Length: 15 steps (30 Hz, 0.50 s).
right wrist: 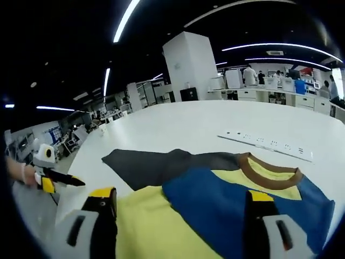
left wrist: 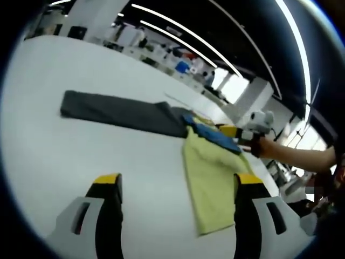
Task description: Fold the garment on the visible template until the final outline fits inside the template.
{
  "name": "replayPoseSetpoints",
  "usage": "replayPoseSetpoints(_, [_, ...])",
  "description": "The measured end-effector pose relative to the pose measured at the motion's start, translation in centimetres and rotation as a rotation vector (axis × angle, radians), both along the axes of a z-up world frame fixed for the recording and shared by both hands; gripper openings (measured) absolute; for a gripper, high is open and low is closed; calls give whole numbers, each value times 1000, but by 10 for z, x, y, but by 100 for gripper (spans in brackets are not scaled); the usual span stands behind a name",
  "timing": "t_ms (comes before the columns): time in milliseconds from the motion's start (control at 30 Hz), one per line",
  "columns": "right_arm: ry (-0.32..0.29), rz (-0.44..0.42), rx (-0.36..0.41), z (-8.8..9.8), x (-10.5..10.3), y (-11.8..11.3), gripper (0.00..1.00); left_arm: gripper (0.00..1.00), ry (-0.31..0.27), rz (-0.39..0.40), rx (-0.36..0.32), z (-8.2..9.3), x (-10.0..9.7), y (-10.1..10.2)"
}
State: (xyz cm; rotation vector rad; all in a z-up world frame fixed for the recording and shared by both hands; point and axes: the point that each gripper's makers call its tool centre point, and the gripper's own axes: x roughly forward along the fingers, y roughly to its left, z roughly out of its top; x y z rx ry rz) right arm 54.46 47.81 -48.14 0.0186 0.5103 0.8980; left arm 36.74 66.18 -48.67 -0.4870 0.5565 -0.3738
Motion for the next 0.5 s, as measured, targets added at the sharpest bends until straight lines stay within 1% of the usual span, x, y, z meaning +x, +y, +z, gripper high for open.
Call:
replayPoseSetpoints(133, [-7,-17,2,7,-7,-16,100,81,-22,5,20,6,13,9])
replayPoseSetpoints(267, [-14,-67,2,12,-13,-45,99,81,-26,8,40,8,27,20])
replayPoseSetpoints(333, [-11,-92,5,12,-18,-60,99,81,-30,-1,43,10,31,21])
replayPoseSetpoints(500, [-7,-148,-4,11,-32,-95,99,80,-25,-21,86,8,37,27])
